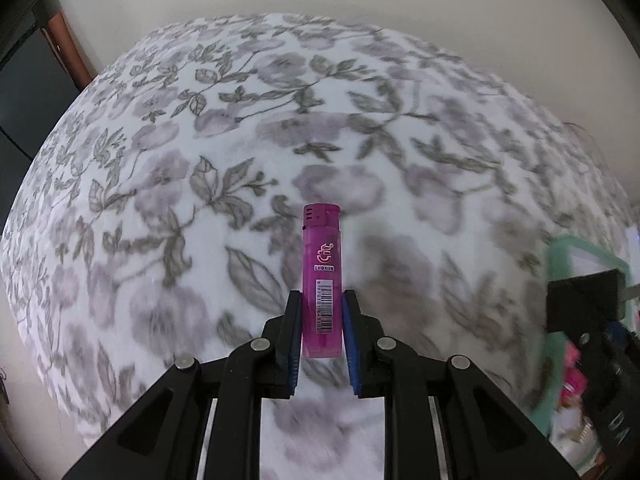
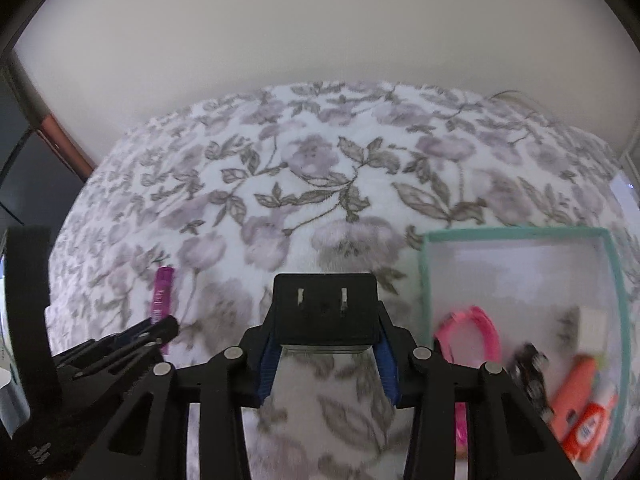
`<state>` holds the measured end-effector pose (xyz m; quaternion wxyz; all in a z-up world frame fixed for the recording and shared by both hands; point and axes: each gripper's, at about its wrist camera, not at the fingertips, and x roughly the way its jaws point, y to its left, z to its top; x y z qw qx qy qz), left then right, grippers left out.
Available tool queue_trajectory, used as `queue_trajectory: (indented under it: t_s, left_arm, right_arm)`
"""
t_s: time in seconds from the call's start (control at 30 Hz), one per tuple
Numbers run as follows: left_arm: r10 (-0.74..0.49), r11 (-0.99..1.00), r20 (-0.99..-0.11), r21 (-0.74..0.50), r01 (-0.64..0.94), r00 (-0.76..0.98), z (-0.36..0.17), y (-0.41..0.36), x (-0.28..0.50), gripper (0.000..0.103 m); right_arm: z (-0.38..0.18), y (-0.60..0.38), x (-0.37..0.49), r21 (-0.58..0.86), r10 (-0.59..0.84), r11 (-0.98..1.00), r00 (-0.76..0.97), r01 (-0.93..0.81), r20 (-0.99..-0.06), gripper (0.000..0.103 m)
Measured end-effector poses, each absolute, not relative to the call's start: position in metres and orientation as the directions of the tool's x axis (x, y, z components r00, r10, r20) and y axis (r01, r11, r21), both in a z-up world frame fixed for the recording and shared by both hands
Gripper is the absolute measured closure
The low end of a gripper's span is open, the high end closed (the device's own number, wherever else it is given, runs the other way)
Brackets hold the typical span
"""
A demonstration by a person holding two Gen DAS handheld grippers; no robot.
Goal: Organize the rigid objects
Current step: 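Carry the pink lighter over the tray with the left tool while the right tool carries the black charger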
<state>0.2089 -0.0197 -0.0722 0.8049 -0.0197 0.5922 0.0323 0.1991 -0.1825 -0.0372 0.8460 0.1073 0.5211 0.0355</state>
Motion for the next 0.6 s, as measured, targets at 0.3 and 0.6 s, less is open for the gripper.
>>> queue_trajectory:
  t_s: [0.3, 0.6]
  left_arm:
    - [-0.043, 0.998, -0.915, -0.054, -0.015, 0.401, 0.004, -0.066, 0.161, 0.083]
    - [-0.129, 0.992, -0.875, -0.106, 0.076, 0.467, 0.051, -0.125, 0.117, 0.083]
  right_arm:
    - [-0.003, -0.223, 0.133, 0.261, 0.155, 0.956, 0.520, 0.136, -0.840, 0.059]
    - [0.017, -0.273, 0.078, 0.273, 0.085, 0.927, 0.565, 0.257, -0.821, 0.059]
